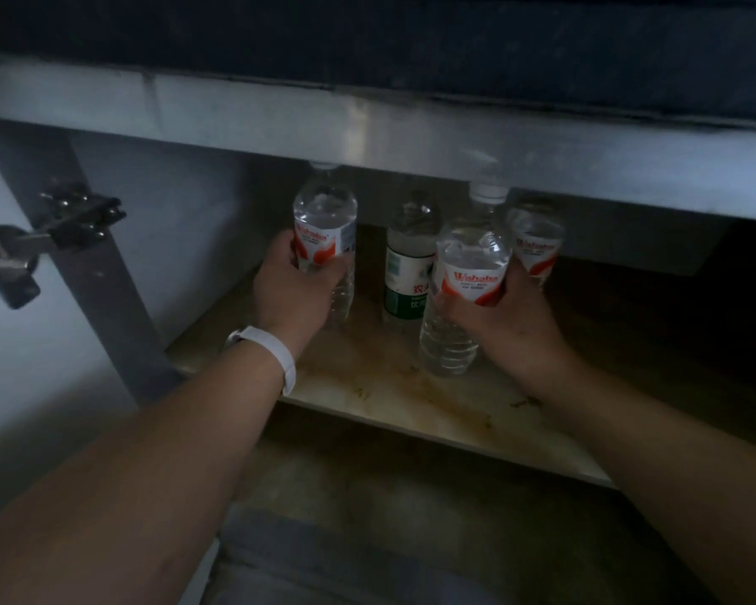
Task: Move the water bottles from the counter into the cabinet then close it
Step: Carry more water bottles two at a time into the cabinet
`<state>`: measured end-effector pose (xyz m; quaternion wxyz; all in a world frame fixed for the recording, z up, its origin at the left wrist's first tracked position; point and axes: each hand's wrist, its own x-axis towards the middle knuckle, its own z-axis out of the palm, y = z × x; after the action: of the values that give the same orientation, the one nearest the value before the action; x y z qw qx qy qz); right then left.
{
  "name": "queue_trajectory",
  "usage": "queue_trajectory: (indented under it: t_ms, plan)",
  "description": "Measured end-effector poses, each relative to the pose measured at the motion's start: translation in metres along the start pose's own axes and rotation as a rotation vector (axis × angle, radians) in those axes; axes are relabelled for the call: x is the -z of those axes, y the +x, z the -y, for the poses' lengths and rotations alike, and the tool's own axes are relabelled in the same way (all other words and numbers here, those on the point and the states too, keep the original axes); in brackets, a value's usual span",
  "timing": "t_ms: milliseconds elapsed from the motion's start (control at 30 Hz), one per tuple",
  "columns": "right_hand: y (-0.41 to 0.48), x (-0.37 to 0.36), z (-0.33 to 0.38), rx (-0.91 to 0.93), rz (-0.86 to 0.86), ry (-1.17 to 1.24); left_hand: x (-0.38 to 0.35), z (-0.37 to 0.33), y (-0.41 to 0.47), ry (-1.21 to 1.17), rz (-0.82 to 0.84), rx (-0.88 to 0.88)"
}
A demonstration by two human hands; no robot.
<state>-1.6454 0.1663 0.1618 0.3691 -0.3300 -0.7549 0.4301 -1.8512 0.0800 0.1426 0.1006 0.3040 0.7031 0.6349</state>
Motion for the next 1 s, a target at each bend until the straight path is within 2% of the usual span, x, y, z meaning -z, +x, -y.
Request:
queue_trajectory:
  t_ms: [333, 500, 700, 767, 833, 933, 1000]
  plan:
    - [0.003, -0.007, -0.009, 0.009, 0.037, 0.002, -0.002, 0.005, 0.001, 0.058, 0.02, 0.015]
    - [-0.01, -0.001, -0.012, -0.014, 0.084, -0.006, 0.004, 0.004, -0.029, 0.09, 0.062, -0.056]
    - [-0.047, 0.016, -0.022, -0.09, -0.009, -0.158, 0.027, 0.026, -0.091, 0.323, 0.123, -0.184]
    - [-0.06, 0.019, -0.022, -0.07, 0.01, -0.201, 0.034, 0.037, -0.103, 0.412, 0.117, -0.26]
    - [-0.07, 0.022, -0.018, 0.006, 0.103, -0.312, 0.04, 0.041, -0.112, 0.494, 0.111, -0.309]
    - [-0.078, 0.021, -0.007, 0.2, 0.271, -0.644, 0.05, 0.04, -0.125, 0.633, 0.144, -0.387]
    - [-0.081, 0.016, 0.004, 0.307, 0.325, -0.804, 0.058, 0.033, -0.135, 0.706, 0.162, -0.443]
